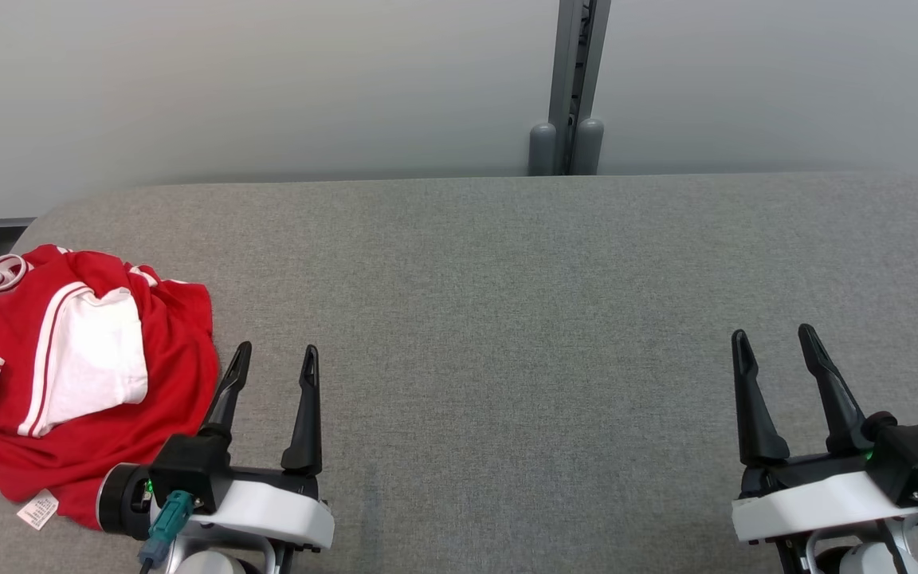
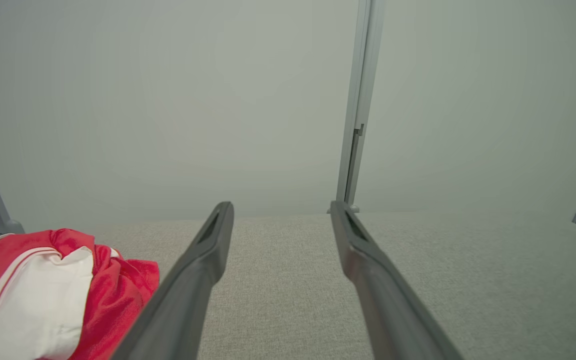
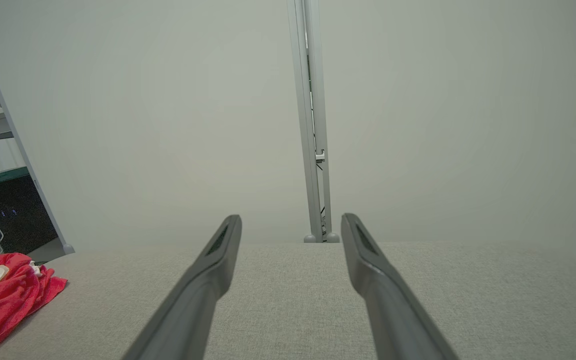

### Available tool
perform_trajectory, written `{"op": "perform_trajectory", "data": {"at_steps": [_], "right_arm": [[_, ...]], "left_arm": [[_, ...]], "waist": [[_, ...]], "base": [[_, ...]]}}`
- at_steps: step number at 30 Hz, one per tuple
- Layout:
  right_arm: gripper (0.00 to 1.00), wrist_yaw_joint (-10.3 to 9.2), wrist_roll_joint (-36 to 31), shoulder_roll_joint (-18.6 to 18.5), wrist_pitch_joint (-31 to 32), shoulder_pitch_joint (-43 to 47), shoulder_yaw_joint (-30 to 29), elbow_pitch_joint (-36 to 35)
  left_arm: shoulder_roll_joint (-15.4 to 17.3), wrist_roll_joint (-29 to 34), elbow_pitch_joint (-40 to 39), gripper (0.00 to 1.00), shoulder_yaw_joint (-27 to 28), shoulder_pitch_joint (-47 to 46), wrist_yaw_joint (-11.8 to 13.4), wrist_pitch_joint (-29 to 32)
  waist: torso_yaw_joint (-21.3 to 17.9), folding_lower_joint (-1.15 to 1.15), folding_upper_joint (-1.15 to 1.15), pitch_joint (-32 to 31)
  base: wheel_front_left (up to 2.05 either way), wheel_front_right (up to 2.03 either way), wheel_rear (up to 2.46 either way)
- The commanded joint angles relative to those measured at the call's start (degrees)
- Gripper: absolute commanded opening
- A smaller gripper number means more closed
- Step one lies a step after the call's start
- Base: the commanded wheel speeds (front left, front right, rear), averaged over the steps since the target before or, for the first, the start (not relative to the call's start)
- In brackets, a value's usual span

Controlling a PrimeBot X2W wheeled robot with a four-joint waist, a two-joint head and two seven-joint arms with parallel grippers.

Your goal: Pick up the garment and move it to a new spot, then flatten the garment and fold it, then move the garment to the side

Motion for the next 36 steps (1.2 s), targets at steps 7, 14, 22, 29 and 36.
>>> {"op": "perform_trajectory", "data": {"at_steps": [7,14,22,29,36], "right_arm": [[1.00,0.12,-3.08,-0.32,-1.23,-0.52,0.47,0.15],[1.00,0.13,-4.10,-0.32,-1.58,-0.30,0.60,0.43],[1.00,0.13,-3.56,-0.32,-1.55,-0.45,0.78,0.78],[1.00,0.13,-3.37,-0.30,-1.55,-0.05,1.03,1.29],[1.00,0.13,-3.13,-0.31,-1.40,0.22,1.40,1.81]], "left_arm": [[0.27,3.10,-0.10,1.00,-0.57,-1.06,0.58,-1.00],[0.24,4.21,0.29,1.00,-0.92,-1.01,0.66,-1.30],[0.20,3.85,0.87,1.00,-1.17,-1.34,0.48,-1.30],[0.18,3.60,1.44,1.00,-1.37,-1.22,0.46,-1.30],[0.18,3.43,1.87,1.00,-1.41,-1.01,0.27,-1.30]], "waist": [[0.02,0.00,0.00,0.12],[-0.01,0.00,0.00,0.12],[0.11,0.00,0.00,0.15],[0.18,0.00,0.00,-0.40],[0.13,0.00,0.00,-0.88]], "base": [[0.00,0.00,0.00],[0.00,0.00,0.00],[0.00,0.00,0.00],[0.00,0.00,0.00],[0.00,0.00,0.00]]}}
